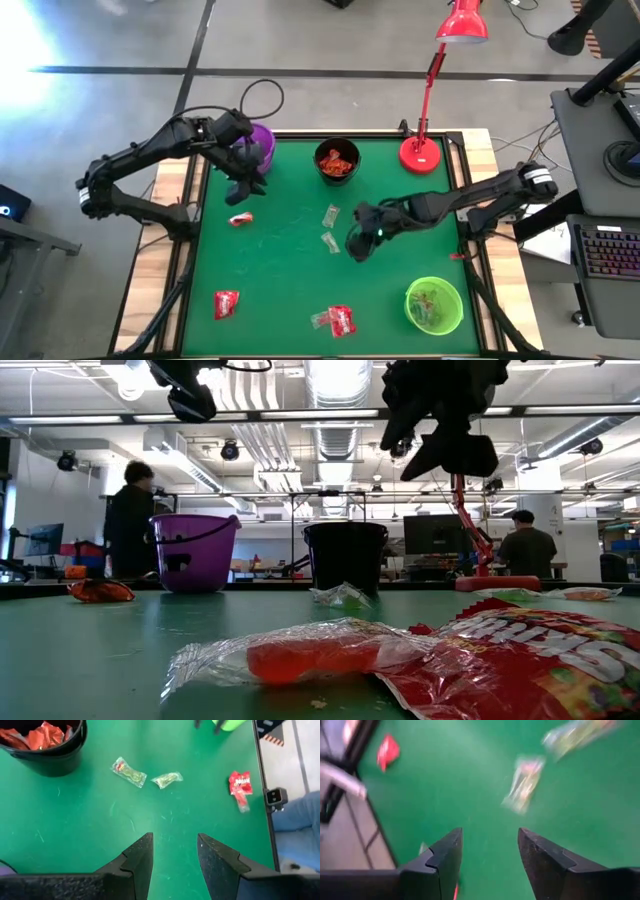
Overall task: Sort candy
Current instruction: Put the red candy into the purple bucket
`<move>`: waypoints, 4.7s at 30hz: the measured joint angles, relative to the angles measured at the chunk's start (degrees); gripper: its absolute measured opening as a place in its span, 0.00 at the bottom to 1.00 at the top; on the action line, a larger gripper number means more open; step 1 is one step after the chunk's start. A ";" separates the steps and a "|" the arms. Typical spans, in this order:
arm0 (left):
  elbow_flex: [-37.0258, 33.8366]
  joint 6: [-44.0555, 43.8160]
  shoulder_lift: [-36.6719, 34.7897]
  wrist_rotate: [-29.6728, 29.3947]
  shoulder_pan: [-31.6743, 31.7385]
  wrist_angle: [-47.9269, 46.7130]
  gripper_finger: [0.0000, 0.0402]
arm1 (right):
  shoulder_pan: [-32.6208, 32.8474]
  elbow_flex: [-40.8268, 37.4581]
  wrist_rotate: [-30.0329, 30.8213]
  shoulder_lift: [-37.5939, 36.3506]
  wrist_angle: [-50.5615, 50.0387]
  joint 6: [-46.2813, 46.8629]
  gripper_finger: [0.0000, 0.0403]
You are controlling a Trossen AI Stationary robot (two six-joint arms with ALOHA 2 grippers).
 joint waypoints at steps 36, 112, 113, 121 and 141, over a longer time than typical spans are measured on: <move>0.00 -5.84 -5.44 -0.21 -7.26 -0.61 0.34 | 15.56 0.87 -7.72 20.56 18.46 21.07 0.46; -0.14 8.56 -3.67 -0.65 -7.17 -5.39 0.34 | 15.89 19.58 5.29 22.83 -15.03 20.43 0.02; -0.58 8.84 -3.38 -0.60 -7.15 -4.33 0.34 | 15.23 20.08 6.97 22.31 -16.03 19.78 0.02; -11.19 6.50 -2.79 -0.50 -6.42 9.23 0.34 | 7.63 21.78 16.87 16.02 -18.75 7.44 0.02; -27.43 -25.53 1.68 -0.43 -2.96 58.55 0.34 | -12.99 22.31 17.12 8.10 -11.71 -23.49 0.02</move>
